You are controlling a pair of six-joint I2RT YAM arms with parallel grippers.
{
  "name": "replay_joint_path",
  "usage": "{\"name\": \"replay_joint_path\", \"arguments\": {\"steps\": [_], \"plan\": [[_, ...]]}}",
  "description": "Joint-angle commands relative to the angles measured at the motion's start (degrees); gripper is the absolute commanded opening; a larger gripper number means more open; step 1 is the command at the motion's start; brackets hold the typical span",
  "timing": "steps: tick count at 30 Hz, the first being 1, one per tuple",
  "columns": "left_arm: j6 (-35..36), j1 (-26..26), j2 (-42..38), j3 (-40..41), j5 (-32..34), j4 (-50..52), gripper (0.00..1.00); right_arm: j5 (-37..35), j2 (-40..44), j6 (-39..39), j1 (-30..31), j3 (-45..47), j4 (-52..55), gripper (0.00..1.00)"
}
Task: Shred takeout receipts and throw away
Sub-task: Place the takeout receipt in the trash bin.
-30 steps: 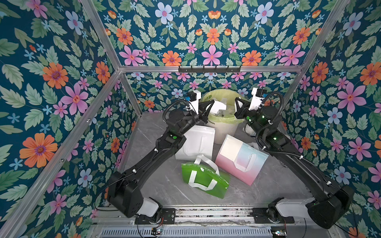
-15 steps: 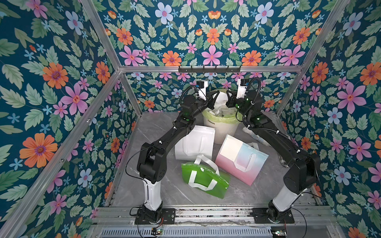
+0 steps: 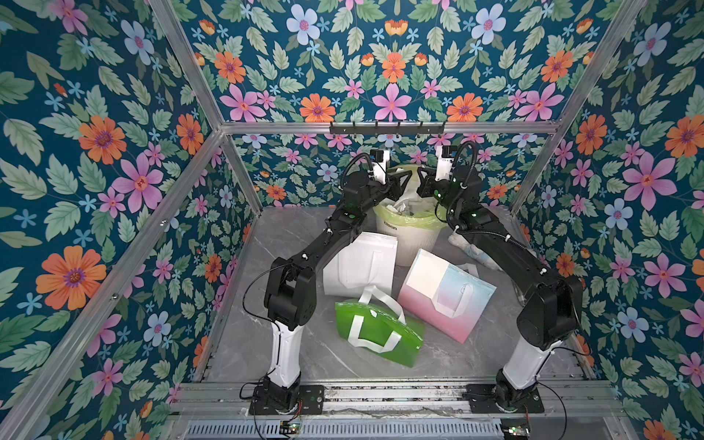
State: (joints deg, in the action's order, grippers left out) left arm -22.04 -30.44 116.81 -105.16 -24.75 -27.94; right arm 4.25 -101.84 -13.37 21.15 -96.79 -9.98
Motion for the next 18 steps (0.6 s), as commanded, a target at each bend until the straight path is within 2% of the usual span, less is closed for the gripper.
{"name": "replay_joint_path", "arguments": {"steps": [1, 6, 8, 9, 10, 13, 14, 16, 17, 18], "plan": [[0.77, 0.07, -0.86, -0.29, -0.3, 0.71, 0.5, 0.1, -0.02, 0.1, -0.14, -0.49, -0.15, 0.0], [0.55, 0.03, -1.81, -0.19, -0.3, 1.06, 0.52, 0.37, 0.04, -0.16, -0.25, -0.68, 0.22, 0.0], [1.09, 0.03, -1.69, -0.43, -0.94, 1.85, 0.28, -0.15, 0.21, -0.31, -0.23, -0.48, 0.46, 0.0], [1.21, 0.03, -1.52, -0.48, -0.85, 2.37, 0.08, -0.37, 0.34, -0.43, -0.36, -0.34, 0.46, 0.0], [1.3, 0.07, -1.35, -0.5, -0.37, 2.81, 0.0, -0.42, 0.53, -0.51, -0.36, -0.12, 0.34, 0.0], [2.52, 0.03, -1.15, -0.57, 1.11, 4.55, 0.0, -0.38, 1.07, -0.78, -0.35, 0.28, 0.48, 0.0], [3.1, -0.03, -1.06, -0.74, 1.2, 5.05, 0.03, -0.31, 1.25, -0.67, -0.39, 0.44, 0.49, 0.0], [4.94, -0.17, -0.89, -1.09, 0.85, 6.26, 0.38, -0.36, 1.72, -0.59, -0.38, 0.66, 0.57, 0.0], [5.85, -0.24, -0.89, -1.3, 1.09, 7.03, 0.45, -0.3, 1.94, -0.61, -0.38, 0.71, 0.66, 0.0], [6.88, -0.4, -0.84, -1.49, 1.66, 7.82, 0.47, -0.21, 2.06, -0.54, -0.32, 0.79, 0.62, 0.0]]}}
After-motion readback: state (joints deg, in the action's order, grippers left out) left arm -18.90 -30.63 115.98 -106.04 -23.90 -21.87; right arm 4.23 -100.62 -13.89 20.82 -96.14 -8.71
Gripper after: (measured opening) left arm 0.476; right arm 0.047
